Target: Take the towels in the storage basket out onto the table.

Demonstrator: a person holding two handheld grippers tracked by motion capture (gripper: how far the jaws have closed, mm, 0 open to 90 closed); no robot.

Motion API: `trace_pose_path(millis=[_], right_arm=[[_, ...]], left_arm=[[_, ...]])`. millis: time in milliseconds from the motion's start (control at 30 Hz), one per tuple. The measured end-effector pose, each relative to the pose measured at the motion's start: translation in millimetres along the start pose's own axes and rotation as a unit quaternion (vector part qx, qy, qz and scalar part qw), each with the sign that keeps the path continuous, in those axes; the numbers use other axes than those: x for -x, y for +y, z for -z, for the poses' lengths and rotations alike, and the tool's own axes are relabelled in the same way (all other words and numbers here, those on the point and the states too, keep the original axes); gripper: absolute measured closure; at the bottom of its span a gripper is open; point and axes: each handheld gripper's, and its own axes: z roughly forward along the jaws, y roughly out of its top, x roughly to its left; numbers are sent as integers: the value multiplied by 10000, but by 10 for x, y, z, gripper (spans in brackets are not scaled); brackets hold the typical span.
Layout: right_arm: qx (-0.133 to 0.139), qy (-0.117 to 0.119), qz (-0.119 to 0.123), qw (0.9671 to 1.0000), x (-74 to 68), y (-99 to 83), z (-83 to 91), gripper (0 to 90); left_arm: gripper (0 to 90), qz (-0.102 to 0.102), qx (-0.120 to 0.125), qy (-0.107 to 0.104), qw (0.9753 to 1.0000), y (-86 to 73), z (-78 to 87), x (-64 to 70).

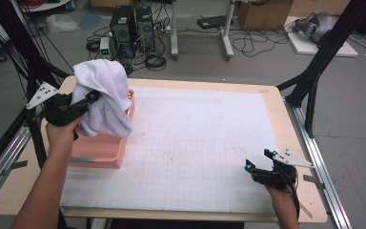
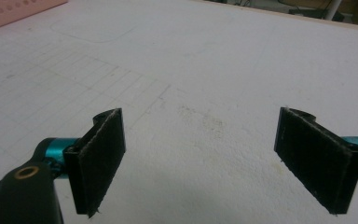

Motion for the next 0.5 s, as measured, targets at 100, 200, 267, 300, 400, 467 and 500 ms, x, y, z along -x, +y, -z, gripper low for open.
trace_pose_path(millis=[100, 200, 267, 300, 400, 467, 500], right_arm=[[-4, 11, -15, 10000, -1, -1, 2, 150], [3, 15, -24, 10000, -1, -3, 1, 150], [1, 17, -21, 10000, -2, -2, 2, 150], [1, 17, -21, 10000, -2, -2, 2, 150], [6, 19, 2, 10000, 1, -4, 2, 150], [0, 30, -6, 10000, 1, -4, 4, 150], [9, 34, 3, 10000, 3, -5, 3, 150]], left_arm=[[580, -7, 58, -223, 9997, 63, -52, 139], [579, -183, 3, -391, 9991, 97, -121, 290], [579, -164, 26, -546, 9984, 102, -172, 379], [579, -159, 36, -620, 9979, 103, -197, 418], [579, -108, 25, -824, 9965, 95, -275, 527], [576, -110, -14, -961, 9953, 73, -333, 600], [574, -146, -43, -1028, 9946, 58, -362, 634]])
